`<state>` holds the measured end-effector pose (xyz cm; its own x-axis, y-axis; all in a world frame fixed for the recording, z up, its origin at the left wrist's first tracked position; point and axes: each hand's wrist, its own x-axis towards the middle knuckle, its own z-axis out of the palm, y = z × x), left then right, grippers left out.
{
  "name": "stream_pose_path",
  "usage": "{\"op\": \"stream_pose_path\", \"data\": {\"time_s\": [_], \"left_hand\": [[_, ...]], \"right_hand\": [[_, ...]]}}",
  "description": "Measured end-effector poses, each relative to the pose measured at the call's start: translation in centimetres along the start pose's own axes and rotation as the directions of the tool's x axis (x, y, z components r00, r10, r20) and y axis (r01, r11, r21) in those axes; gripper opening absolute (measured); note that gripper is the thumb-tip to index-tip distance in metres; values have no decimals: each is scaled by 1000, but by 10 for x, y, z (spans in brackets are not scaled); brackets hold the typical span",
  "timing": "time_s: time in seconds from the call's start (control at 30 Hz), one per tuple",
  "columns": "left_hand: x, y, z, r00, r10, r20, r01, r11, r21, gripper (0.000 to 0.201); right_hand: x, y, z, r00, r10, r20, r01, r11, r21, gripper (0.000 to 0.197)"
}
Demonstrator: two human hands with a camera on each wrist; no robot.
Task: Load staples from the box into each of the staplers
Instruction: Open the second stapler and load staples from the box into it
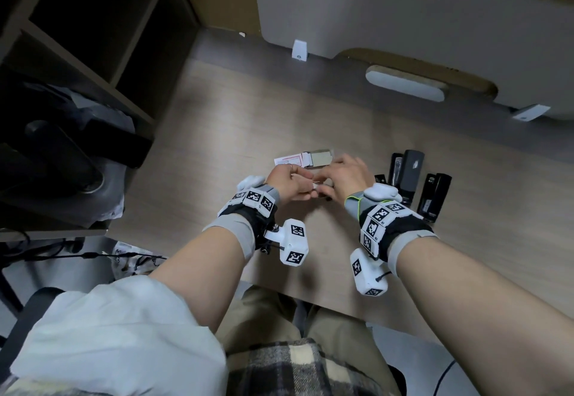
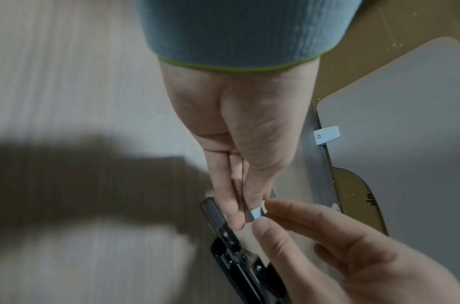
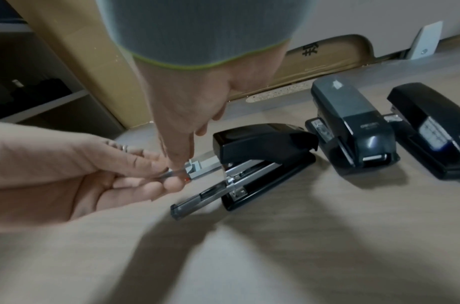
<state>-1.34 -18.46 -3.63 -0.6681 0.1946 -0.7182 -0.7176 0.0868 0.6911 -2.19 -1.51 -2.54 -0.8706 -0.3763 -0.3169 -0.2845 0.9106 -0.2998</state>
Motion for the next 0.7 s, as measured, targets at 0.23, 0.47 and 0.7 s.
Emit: {"op": "stream_pose_path", "data": {"time_s": [0.23, 0.47, 0.7], "left_hand": [[0, 10, 11, 1000, -1, -9, 1, 1000, 27, 28], [9, -22, 0, 959, -3, -283, 77, 965, 251, 15], [11, -43, 8, 984, -120, -132, 136, 983, 127, 11]], "right_hand": [[-5, 8, -7, 1000, -4, -10, 3, 994, -110, 27], [-5, 13, 8, 1000, -28, 9, 29, 981, -191, 24], [1, 10, 19, 996, -87, 34, 93, 941, -325, 11]]}}
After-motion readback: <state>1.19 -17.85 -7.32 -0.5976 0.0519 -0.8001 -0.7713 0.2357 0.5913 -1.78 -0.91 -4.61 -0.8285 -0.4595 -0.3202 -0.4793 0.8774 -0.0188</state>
